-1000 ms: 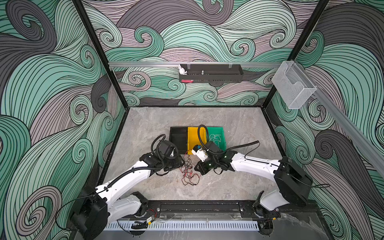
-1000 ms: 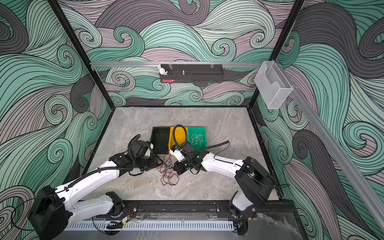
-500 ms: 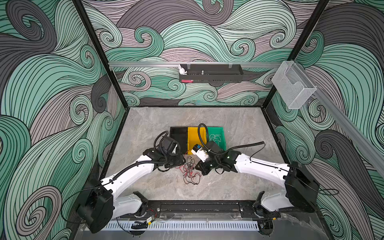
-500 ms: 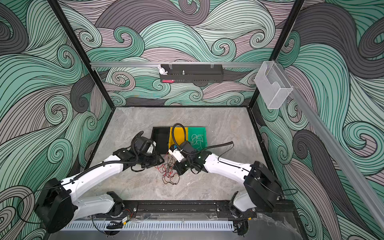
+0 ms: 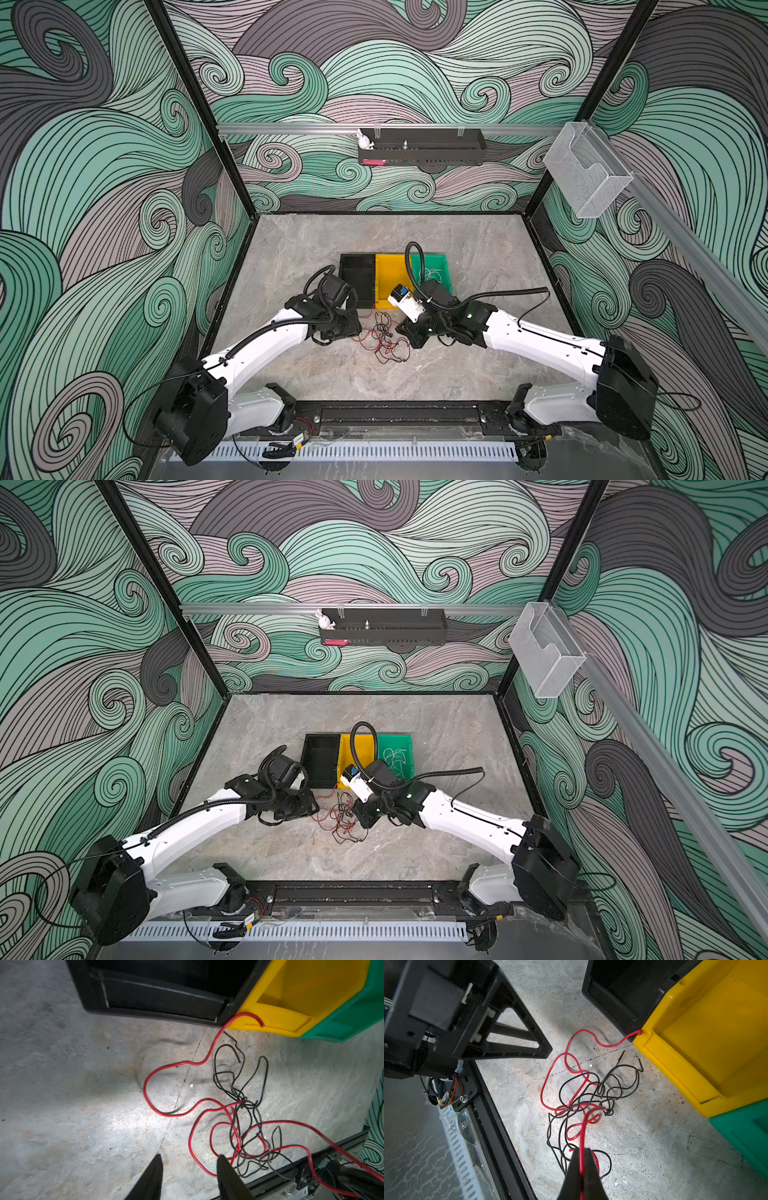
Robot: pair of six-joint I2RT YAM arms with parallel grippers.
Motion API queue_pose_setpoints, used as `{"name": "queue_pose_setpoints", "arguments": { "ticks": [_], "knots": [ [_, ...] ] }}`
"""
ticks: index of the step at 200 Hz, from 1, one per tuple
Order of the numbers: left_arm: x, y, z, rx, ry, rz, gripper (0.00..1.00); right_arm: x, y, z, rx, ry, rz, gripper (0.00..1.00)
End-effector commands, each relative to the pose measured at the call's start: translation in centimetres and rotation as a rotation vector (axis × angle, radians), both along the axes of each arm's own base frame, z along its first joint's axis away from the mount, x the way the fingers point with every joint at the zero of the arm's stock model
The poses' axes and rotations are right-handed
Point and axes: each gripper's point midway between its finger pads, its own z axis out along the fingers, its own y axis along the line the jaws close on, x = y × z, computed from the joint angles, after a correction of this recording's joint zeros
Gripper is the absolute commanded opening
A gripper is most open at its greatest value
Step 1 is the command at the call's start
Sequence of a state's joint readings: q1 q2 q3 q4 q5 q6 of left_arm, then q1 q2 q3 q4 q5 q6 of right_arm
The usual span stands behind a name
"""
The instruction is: Untangle the cables
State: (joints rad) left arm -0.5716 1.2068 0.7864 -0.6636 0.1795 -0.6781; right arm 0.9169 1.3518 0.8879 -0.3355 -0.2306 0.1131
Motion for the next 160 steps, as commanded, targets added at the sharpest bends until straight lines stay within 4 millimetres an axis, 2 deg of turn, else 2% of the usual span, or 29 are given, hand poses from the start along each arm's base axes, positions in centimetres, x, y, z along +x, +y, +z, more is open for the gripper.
{"name": "queue_pose_setpoints", "arguments": {
  "ticks": [1, 30, 51, 130, 160],
  "knots": [
    [0.5, 0.2, 2.0, -0.001, -0.045, -0.013, 0.46, -0.3, -0.6, -1.1, -0.044, -0.002, 0.013, 0.02],
    [1.3, -3.7, 3.7, -0.229, -0.055, -0.037, 0.49, -0.4, -0.8, -2.4, -0.068, 0.022, 0.010, 0.02],
    [1.7, -5.7, 3.5, -0.332, -0.024, -0.031, 0.49, -0.3, -0.9, -3.1, -0.084, 0.025, 0.001, 0.02],
    [2.1, -7.4, -0.3, -0.310, 0.052, -0.047, 0.54, -0.4, -0.5, -3.4, -0.063, 0.034, 0.005, 0.02],
    [2.0, -8.1, -1.0, -0.308, 0.058, -0.059, 0.55, -0.6, -0.2, -3.3, -0.046, 0.041, 0.010, 0.02]
  ]
}}
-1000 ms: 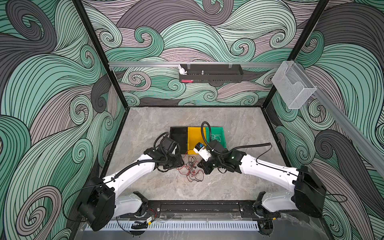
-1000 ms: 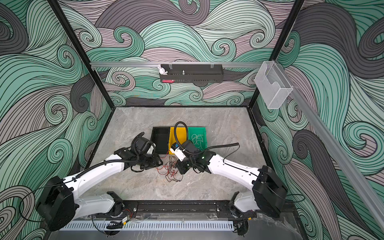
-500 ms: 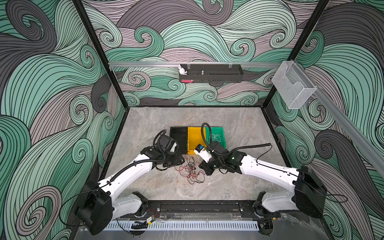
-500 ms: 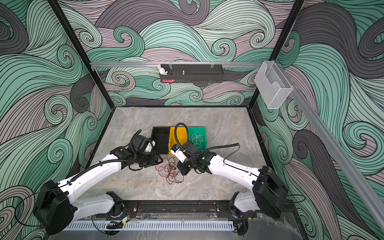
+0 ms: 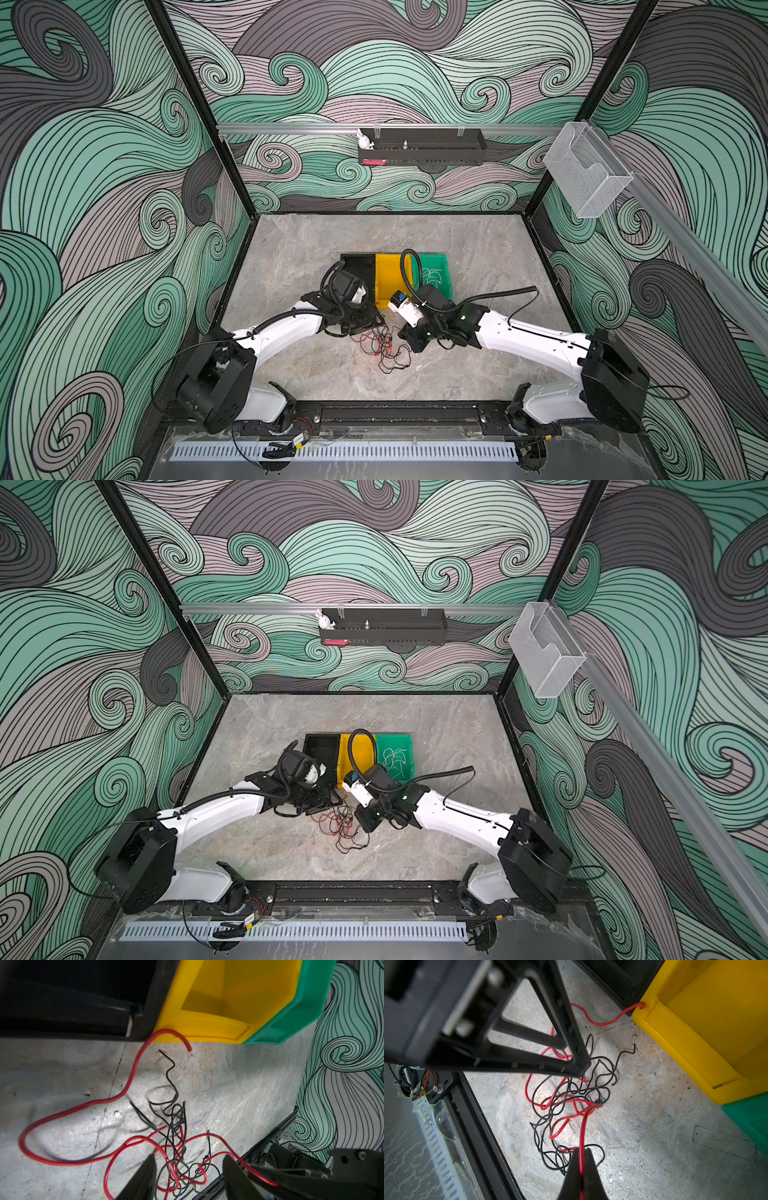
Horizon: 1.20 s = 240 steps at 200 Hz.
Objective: Untangle the cables
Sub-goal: 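Pull the red wire out of the tangle away from the left gripper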
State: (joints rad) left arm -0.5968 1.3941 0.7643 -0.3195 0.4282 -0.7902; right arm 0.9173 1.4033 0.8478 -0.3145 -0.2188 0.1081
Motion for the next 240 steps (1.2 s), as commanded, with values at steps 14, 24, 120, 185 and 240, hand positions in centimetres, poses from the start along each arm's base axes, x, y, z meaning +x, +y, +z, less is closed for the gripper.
{"name": "queue_pose_setpoints", "arguments": {
  "ticks": [14, 24, 120, 185, 240],
  "knots": [
    [0.1, -1.2, -1.1, -0.008, 0.015, -0.015, 0.53, -0.4, 0.5, -0.2, 0.025, 0.013, 0.011, 0.02],
    [0.1, -1.2, -1.7, 0.000, 0.028, -0.009, 0.51, -0.4, 0.5, -0.2, 0.026, 0.014, 0.010, 0.02],
    [0.3, -0.8, -2.6, 0.015, 0.034, 0.037, 0.13, -0.2, -0.7, -0.1, -0.006, -0.009, -0.024, 0.02],
    [0.4, 0.3, -1.3, 0.050, -0.003, 0.061, 0.03, 0.9, -3.8, -1.0, -0.126, -0.056, -0.128, 0.01],
    [0.4, 2.4, 0.2, 0.055, -0.042, 0.111, 0.01, 3.2, -7.5, 0.0, -0.160, -0.121, -0.320, 0.00]
  ]
}}
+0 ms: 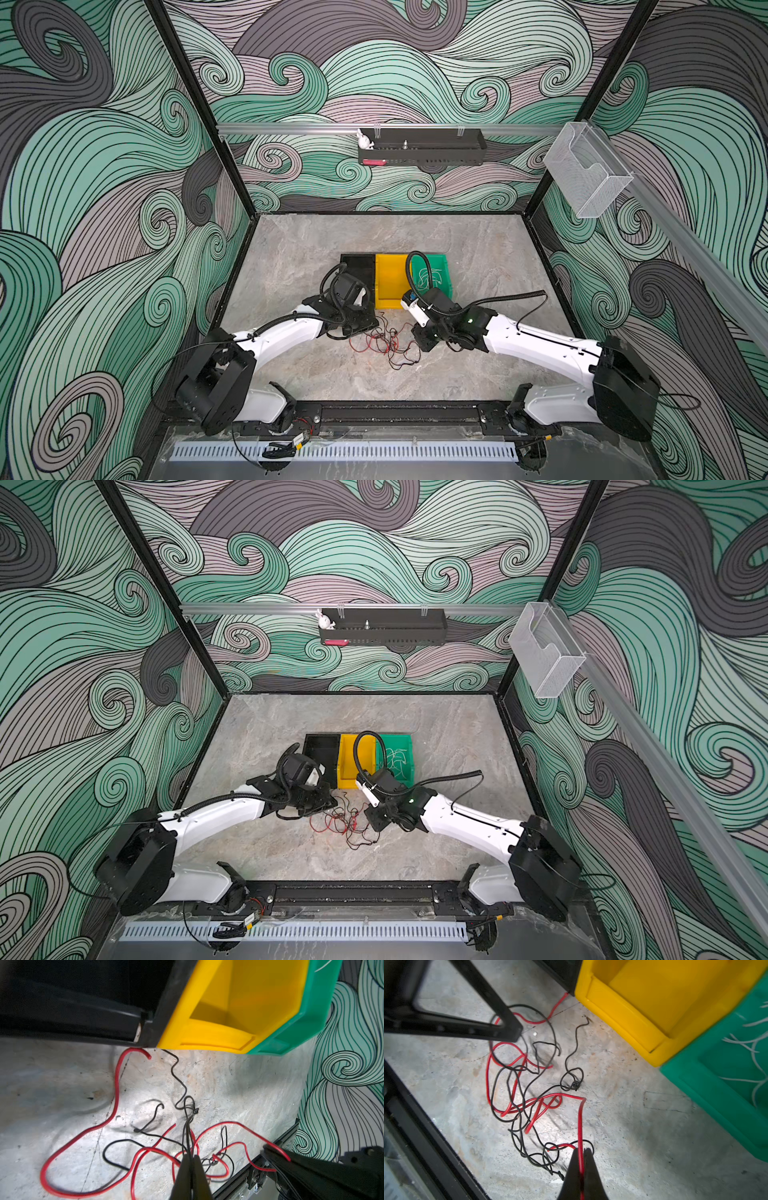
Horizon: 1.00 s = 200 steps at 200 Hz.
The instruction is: Untangle the cables
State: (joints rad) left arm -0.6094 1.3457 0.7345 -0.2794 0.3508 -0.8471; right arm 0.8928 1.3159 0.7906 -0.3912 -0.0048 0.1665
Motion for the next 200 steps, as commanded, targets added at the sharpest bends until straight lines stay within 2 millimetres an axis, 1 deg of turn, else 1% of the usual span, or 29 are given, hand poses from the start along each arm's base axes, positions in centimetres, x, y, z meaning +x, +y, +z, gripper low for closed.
{"name": "queue_pose_setpoints", "arguments": {
  "ticks": [1, 40, 65, 78, 106, 124, 141, 178, 200],
  "knots": [
    [-0.3, 1.9, -0.3, 0.044, 0.010, 0.040, 0.01, 1.4, -2.7, 0.8, -0.028, -0.045, -0.130, 0.00],
    [-0.3, 4.2, 0.4, 0.041, -0.004, 0.097, 0.01, 3.2, -6.4, 1.4, -0.021, -0.065, -0.302, 0.00],
    [-0.4, 5.6, 0.7, 0.051, -0.008, 0.125, 0.01, 4.0, -8.6, 1.7, 0.027, -0.043, -0.413, 0.00],
    [-0.4, 6.2, 0.6, 0.056, -0.004, 0.140, 0.01, 4.3, -9.4, 1.6, 0.060, -0.015, -0.455, 0.00],
    [-0.4, 7.1, 0.6, 0.050, 0.001, 0.166, 0.01, 4.8, -10.4, 1.8, 0.132, 0.044, -0.520, 0.00],
    [-0.5, 7.6, 0.7, 0.050, 0.002, 0.184, 0.01, 5.1, -11.6, 2.0, 0.158, 0.053, -0.578, 0.00],
    [-0.4, 8.3, 0.8, 0.053, 0.001, 0.211, 0.01, 5.4, -12.9, 1.7, 0.182, 0.082, -0.638, 0.00],
    [-0.6, 10.0, 0.8, 0.081, 0.002, 0.280, 0.00, 5.4, -15.4, 0.3, 0.208, 0.170, -0.761, 0.00],
    [-0.7, 11.2, 0.7, 0.108, 0.000, 0.321, 0.00, 5.4, -16.7, 0.1, 0.214, 0.186, -0.814, 0.00]
  ]
}}
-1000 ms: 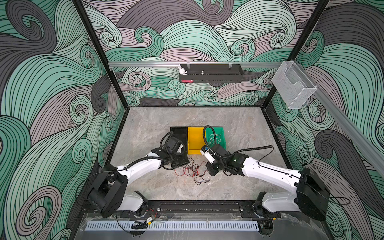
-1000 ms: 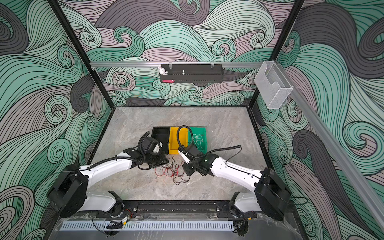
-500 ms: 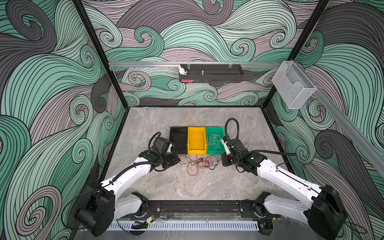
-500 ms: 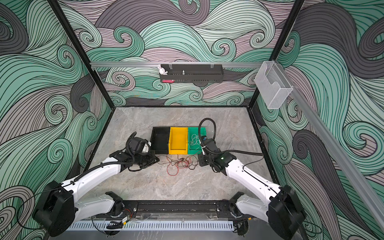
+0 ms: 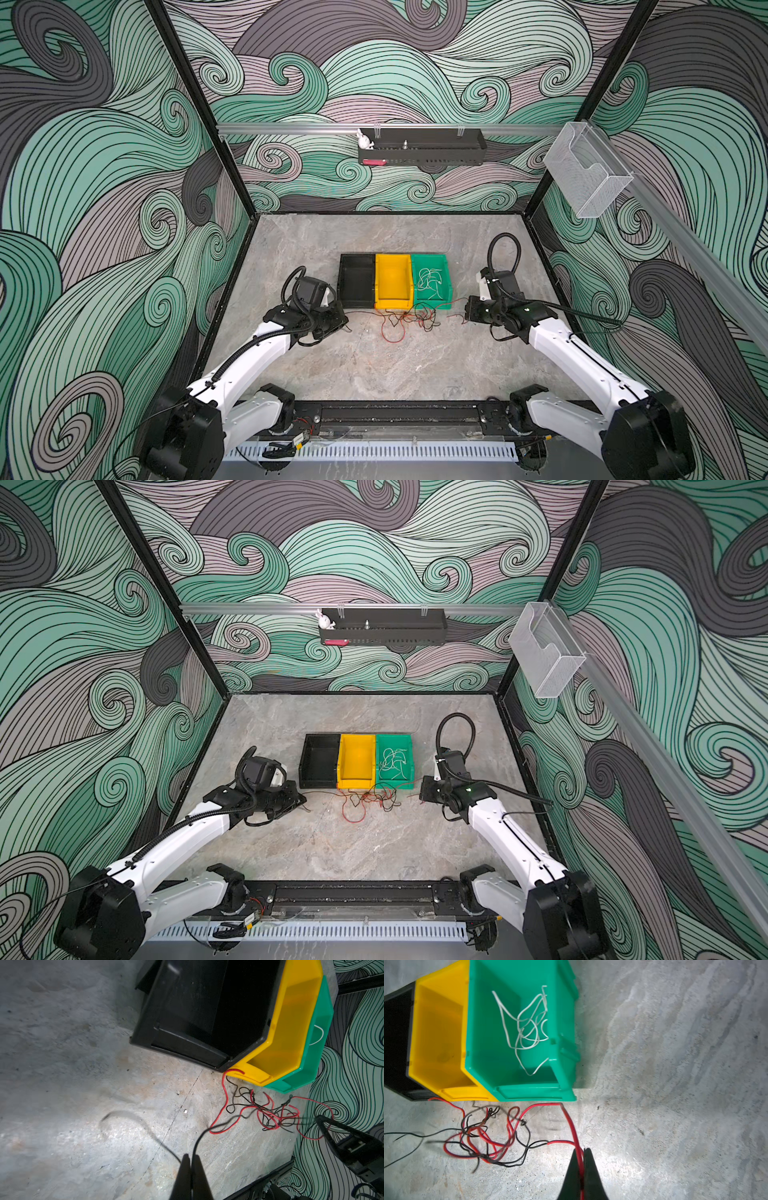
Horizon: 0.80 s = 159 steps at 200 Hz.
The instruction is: Untangle the cables
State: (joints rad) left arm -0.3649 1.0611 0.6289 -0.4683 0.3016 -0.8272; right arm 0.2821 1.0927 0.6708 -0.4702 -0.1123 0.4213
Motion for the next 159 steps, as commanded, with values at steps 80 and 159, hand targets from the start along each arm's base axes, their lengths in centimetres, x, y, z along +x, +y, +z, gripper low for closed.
{"name": "queue_pose_setpoints", "arguments": {
  "ticks": [80, 159],
  "knots": [
    [-0.8, 4.4, -0.6, 0.090, -0.020, 0.178, 0.00, -0.7, -1.3, -0.4, 0.120, 0.067, -0.088, 0.00],
    [-0.3, 1.0, -0.5, -0.035, 0.035, 0.047, 0.17, -1.1, 4.6, 5.5, 0.344, -0.036, 0.157, 0.00]
  ]
}}
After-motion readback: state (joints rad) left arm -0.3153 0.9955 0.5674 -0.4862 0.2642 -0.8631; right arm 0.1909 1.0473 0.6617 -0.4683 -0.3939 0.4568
